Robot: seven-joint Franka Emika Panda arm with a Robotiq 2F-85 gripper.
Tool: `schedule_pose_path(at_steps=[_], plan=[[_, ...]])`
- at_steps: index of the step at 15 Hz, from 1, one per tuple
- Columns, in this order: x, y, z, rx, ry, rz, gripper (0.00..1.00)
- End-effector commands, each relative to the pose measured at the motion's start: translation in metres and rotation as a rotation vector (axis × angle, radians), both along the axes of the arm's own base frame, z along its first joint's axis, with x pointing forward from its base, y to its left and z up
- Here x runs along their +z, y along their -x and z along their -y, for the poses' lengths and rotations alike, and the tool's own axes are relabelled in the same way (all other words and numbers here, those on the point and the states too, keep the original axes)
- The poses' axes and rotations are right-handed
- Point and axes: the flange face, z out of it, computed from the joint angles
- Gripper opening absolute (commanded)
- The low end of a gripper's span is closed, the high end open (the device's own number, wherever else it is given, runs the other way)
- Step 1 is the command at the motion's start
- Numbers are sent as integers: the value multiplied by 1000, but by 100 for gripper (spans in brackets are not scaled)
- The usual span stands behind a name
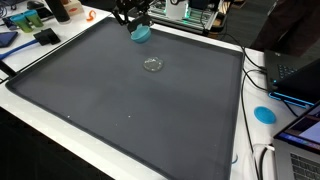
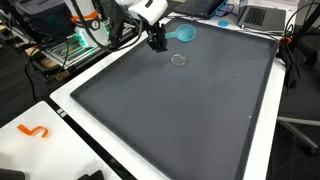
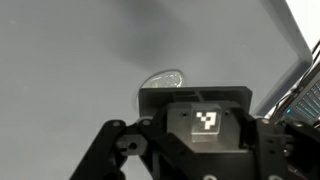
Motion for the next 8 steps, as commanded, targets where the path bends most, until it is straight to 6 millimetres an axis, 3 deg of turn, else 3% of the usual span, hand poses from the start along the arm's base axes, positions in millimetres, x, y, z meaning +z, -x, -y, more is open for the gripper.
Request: schedule_pose_path(at_steps=[1,8], plan=[[5,17,-7,0,26,7,31],[7,23,-34,-71,150,-3,31]])
